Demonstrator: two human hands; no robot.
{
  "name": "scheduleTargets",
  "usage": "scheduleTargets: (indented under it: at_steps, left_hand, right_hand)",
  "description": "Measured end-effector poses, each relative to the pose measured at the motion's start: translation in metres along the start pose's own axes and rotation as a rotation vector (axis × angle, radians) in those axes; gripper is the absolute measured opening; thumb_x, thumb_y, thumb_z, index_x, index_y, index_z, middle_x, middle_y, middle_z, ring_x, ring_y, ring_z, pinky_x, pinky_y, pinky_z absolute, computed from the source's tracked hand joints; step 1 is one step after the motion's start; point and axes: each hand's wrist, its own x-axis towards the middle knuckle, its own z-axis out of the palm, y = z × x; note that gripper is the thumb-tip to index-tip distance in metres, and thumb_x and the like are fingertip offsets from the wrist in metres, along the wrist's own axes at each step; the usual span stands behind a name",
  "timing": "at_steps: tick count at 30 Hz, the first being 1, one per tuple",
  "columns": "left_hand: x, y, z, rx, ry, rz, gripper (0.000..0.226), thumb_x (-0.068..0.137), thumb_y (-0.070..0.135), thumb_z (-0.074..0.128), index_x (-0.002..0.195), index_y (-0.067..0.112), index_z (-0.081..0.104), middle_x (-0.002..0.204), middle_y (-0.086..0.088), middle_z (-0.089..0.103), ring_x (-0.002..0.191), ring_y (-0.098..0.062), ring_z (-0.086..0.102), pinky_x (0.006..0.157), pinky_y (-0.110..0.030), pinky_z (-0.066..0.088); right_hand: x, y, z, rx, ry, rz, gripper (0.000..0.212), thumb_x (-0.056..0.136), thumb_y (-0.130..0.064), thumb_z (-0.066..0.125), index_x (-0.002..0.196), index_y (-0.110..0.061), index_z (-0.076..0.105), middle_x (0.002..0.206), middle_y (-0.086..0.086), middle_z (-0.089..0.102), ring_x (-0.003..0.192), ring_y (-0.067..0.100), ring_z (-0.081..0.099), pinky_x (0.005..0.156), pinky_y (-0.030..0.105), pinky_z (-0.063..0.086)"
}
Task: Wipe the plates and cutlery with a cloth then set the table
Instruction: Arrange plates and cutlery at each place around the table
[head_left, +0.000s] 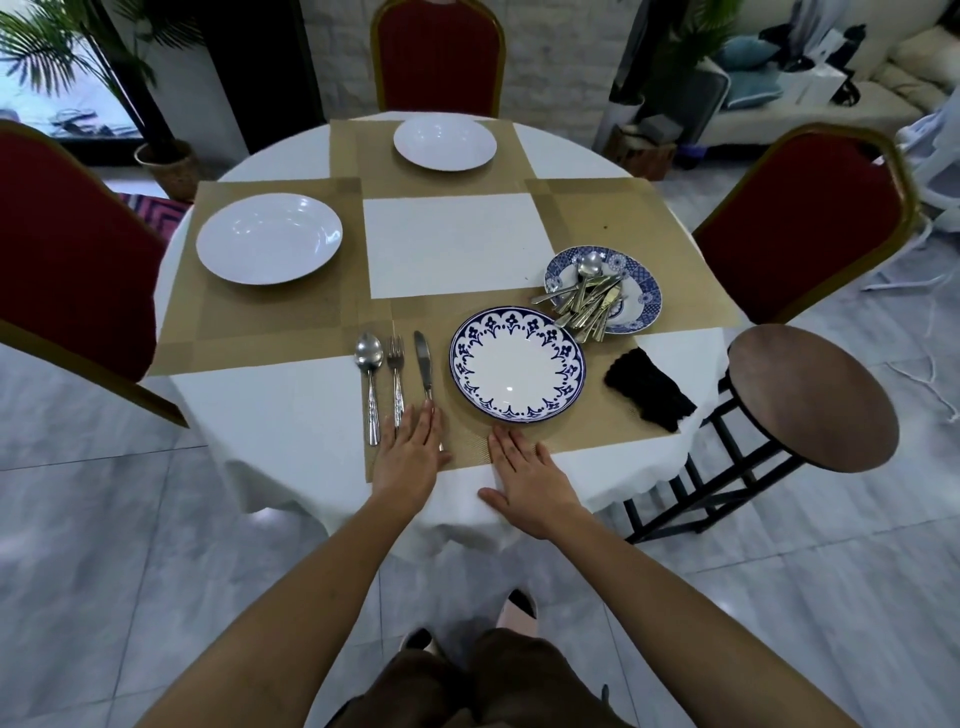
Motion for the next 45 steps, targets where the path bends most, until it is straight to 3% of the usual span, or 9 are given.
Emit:
scheduleTargets:
  at_steps: [3, 8, 12, 19, 23, 26, 31, 38, 45]
  left_hand:
    - [-0.001, -0.001, -0.002, -0.038, 0.019, 0.009, 0.064, 0.102, 0.042, 0.018, 0.15, 0.009, -0.007, 0.16, -0.007, -0.006, 0.147, -0.025, -0.009, 0.116, -0.042, -0.009]
    - [0.001, -0.005, -0.014, -0.09, 0.062, -0.003, 0.06, 0.103, 0.039, 0.016, 0.151, 0.008, -0.001, 0.16, -0.007, 0.001, 0.147, -0.023, -0.005, 0.117, -0.04, -0.007]
    - [0.015, -0.006, -0.032, -0.19, 0.266, 0.063, 0.048, 0.101, 0.022, 0.035, 0.146, 0.006, 0.031, 0.153, -0.01, 0.031, 0.144, -0.025, 0.021, 0.116, -0.043, 0.013]
    - [0.055, 0.019, -0.074, -0.272, 0.445, 0.123, 0.037, 0.083, 0.005, 0.055, 0.117, 0.012, 0.065, 0.106, -0.011, 0.07, 0.096, -0.031, 0.064, 0.086, -0.038, 0.048]
    - [0.09, 0.042, -0.095, -0.305, 0.424, 0.158, 0.039, 0.087, 0.005, 0.046, 0.123, 0.012, 0.061, 0.11, -0.011, 0.068, 0.101, -0.033, 0.061, 0.082, -0.037, 0.048]
    - [0.121, 0.063, -0.11, -0.274, 0.421, 0.158, 0.036, 0.09, 0.007, 0.043, 0.122, 0.014, 0.06, 0.109, -0.01, 0.067, 0.099, -0.031, 0.06, 0.08, -0.036, 0.047]
    - [0.179, 0.096, -0.126, -0.369, 0.401, 0.202, 0.025, 0.093, 0.007, 0.046, 0.111, 0.012, 0.063, 0.099, -0.009, 0.067, 0.091, -0.027, 0.06, 0.075, -0.036, 0.049]
    - [0.251, 0.143, -0.133, -0.438, 0.275, 0.16, 0.019, 0.095, 0.023, 0.051, 0.103, 0.013, 0.065, 0.095, -0.009, 0.067, 0.087, -0.027, 0.061, 0.072, -0.036, 0.049]
    - [0.282, 0.171, -0.128, -0.362, 0.165, 0.081, 0.024, 0.093, 0.029, 0.057, 0.105, 0.009, 0.06, 0.097, -0.012, 0.063, 0.091, -0.027, 0.061, 0.075, -0.038, 0.049]
  right_hand:
    - [-0.002, 0.001, -0.005, 0.006, 0.011, -0.021, 0.074, 0.1, -0.054, 0.021, 0.153, -0.011, -0.005, 0.162, 0.003, -0.008, 0.149, 0.018, -0.006, 0.121, 0.041, 0.004]
    - [-0.012, 0.011, -0.013, -0.01, 0.15, -0.047, 0.087, 0.083, -0.054, -0.005, 0.152, -0.009, 0.023, 0.159, 0.006, 0.022, 0.147, 0.02, 0.02, 0.116, 0.039, 0.022]
    - [-0.019, 0.026, -0.025, -0.019, 0.469, -0.042, 0.051, 0.089, -0.039, 0.031, 0.107, -0.012, 0.07, 0.105, 0.005, 0.072, 0.092, 0.023, 0.069, 0.07, 0.032, 0.056]
    - [-0.016, 0.065, -0.061, -0.077, 0.698, 0.012, 0.028, 0.086, -0.029, 0.048, 0.063, -0.016, 0.056, 0.058, -0.001, 0.055, 0.048, 0.021, 0.054, 0.036, 0.022, 0.03]
    - [-0.005, 0.098, -0.082, -0.034, 0.691, 0.141, 0.025, 0.078, -0.024, 0.073, 0.064, -0.016, 0.054, 0.059, -0.002, 0.055, 0.048, 0.019, 0.054, 0.036, 0.019, 0.017]
    - [0.005, 0.122, -0.1, 0.044, 0.686, 0.211, 0.028, 0.088, -0.031, 0.047, 0.064, -0.017, 0.053, 0.059, -0.004, 0.053, 0.047, 0.018, 0.054, 0.038, 0.017, 0.005]
    - [0.036, 0.171, -0.113, 0.108, 0.582, 0.257, 0.029, 0.102, -0.031, 0.034, 0.093, -0.015, 0.057, 0.092, 0.001, 0.059, 0.084, 0.023, 0.058, 0.056, 0.03, 0.031]
    - [0.089, 0.224, -0.119, 0.279, 0.545, 0.404, 0.024, 0.098, -0.029, 0.042, 0.104, -0.014, 0.06, 0.098, 0.002, 0.062, 0.089, 0.023, 0.059, 0.068, 0.034, 0.051]
    - [0.119, 0.253, -0.12, 0.308, 0.423, 0.546, 0.026, 0.092, -0.028, 0.05, 0.103, -0.021, 0.072, 0.102, 0.005, 0.067, 0.099, 0.027, 0.057, 0.079, 0.034, 0.045]
